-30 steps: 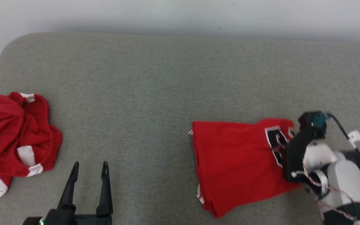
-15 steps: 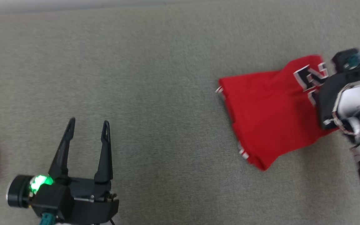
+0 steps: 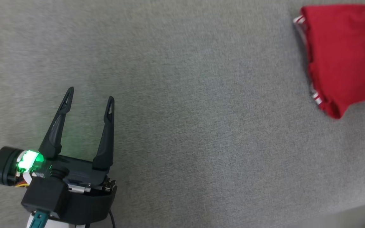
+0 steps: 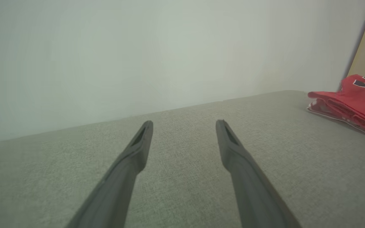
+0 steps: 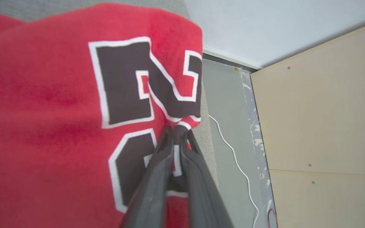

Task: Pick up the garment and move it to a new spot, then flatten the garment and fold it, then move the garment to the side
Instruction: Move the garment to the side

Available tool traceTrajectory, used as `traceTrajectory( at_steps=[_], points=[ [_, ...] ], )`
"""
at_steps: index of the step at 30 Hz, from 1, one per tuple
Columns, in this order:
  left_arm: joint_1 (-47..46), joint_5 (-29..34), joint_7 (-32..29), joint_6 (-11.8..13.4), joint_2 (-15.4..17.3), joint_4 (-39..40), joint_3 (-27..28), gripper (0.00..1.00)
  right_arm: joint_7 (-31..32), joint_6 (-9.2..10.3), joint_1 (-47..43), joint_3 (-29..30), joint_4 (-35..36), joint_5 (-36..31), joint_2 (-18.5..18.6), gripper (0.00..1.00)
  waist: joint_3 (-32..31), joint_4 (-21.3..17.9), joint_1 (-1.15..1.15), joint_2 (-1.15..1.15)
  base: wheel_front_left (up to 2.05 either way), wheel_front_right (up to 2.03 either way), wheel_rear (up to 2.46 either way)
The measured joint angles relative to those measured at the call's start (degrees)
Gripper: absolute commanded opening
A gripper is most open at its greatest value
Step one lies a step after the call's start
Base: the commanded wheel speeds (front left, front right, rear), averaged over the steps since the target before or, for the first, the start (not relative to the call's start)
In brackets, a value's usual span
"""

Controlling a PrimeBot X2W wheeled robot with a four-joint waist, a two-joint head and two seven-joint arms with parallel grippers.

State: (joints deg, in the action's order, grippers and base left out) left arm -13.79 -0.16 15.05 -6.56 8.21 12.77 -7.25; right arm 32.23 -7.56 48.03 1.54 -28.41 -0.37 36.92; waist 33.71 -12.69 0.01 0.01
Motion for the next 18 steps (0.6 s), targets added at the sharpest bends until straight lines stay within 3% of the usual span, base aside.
traceTrajectory(
  at_steps=[8, 17, 18],
  points=[
    [-0.64, 0.4, 0.01, -0.05, 1.78, 2.67, -0.71, 1.0, -10.54, 0.0, 3.16, 3.3, -3.93, -4.77, 0.64, 0.0, 5.25, -2.77, -0.01, -0.01, 0.0, 0.0, 0.0],
    [-0.73, 0.32, 0.25, 0.01, 2.52, 3.3, -0.94, 1.0, -17.25, 0.0, 5.43, 6.66, -6.67, -8.99, 0.38, 0.0, 7.3, -4.44, -0.02, -0.02, 0.0, 0.0, 0.0],
    [-0.74, 0.31, 0.26, 0.01, 2.53, 3.26, -1.0, 1.0, -17.72, 0.0, 5.48, 6.75, -7.0, -9.43, 0.34, 0.45, 7.31, -4.39, -0.02, -0.02, 0.0, 0.0, 0.0]
  ],
)
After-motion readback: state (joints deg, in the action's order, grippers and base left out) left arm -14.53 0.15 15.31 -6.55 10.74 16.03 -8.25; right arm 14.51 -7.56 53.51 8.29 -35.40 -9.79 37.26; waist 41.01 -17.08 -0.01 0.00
